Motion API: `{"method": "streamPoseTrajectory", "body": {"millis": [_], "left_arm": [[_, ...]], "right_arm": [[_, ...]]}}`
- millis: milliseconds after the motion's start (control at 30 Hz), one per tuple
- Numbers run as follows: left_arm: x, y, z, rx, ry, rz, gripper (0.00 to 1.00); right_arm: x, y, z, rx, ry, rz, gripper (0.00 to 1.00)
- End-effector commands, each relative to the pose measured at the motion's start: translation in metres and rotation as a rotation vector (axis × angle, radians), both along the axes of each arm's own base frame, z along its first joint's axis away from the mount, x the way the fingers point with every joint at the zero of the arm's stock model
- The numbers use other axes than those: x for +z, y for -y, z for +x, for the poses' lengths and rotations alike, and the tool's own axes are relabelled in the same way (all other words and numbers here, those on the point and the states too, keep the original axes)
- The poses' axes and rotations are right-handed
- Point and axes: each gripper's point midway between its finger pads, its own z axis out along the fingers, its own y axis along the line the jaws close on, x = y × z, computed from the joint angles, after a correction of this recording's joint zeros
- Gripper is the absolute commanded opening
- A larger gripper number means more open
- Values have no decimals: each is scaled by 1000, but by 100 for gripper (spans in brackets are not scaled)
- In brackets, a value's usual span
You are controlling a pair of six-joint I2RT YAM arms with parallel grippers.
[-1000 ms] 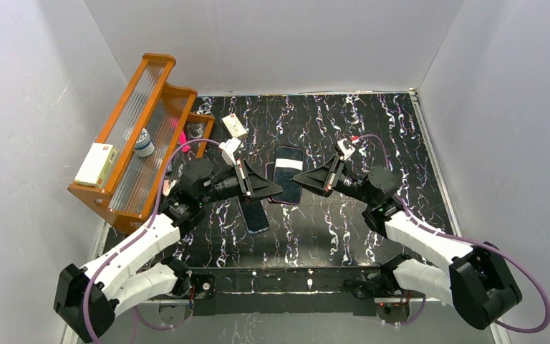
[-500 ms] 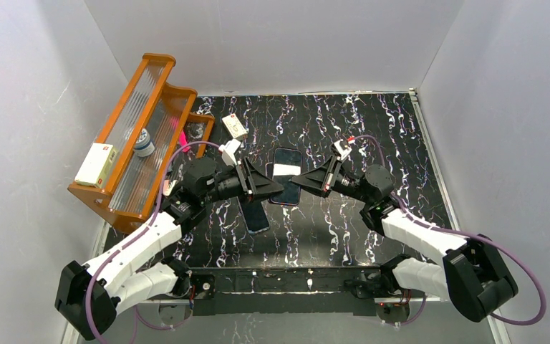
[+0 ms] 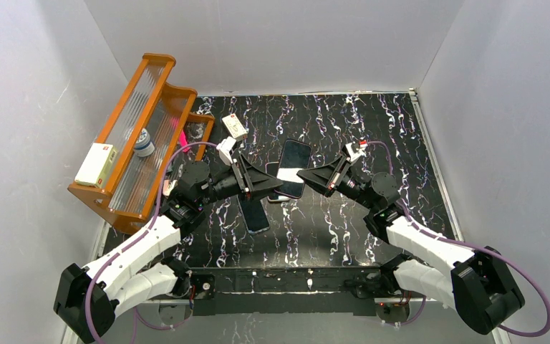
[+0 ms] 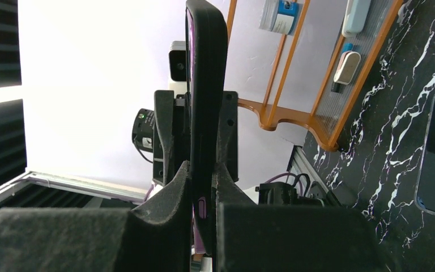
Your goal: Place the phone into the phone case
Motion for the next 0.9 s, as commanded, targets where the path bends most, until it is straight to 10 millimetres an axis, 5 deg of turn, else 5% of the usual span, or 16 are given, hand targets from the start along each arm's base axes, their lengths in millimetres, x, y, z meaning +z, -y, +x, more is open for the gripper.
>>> {"method": "streamPoseTrajectory", "body": {"millis": [0,100,133,367,433,500,667,867], "left_arm": [[11,0,-6,-23,41,-34,39],[8,0,-6,-22,40,-28,5],[5,-1,-6,-20,34,-16,0],[-20,-8,4,41,18,153,0],[-21,-10,6,49,26,182,0],[-21,-10,6,46,30,197,0],[-13,-12,5,60,47,180,38],[-9,-9,12,69,65,181,48]], "right_arm": [[28,9,0,-48,51,88,1],[23,10,3,-61,31,86,1],[22,9,3,-56,28,81,1],[22,-9,-4,65,86,-11,37],[21,-12,-6,93,93,-21,33],[19,-14,-8,107,103,-29,18],[16,-18,-17,170,165,-69,5],[18,-20,-37,294,237,-89,5]]}}
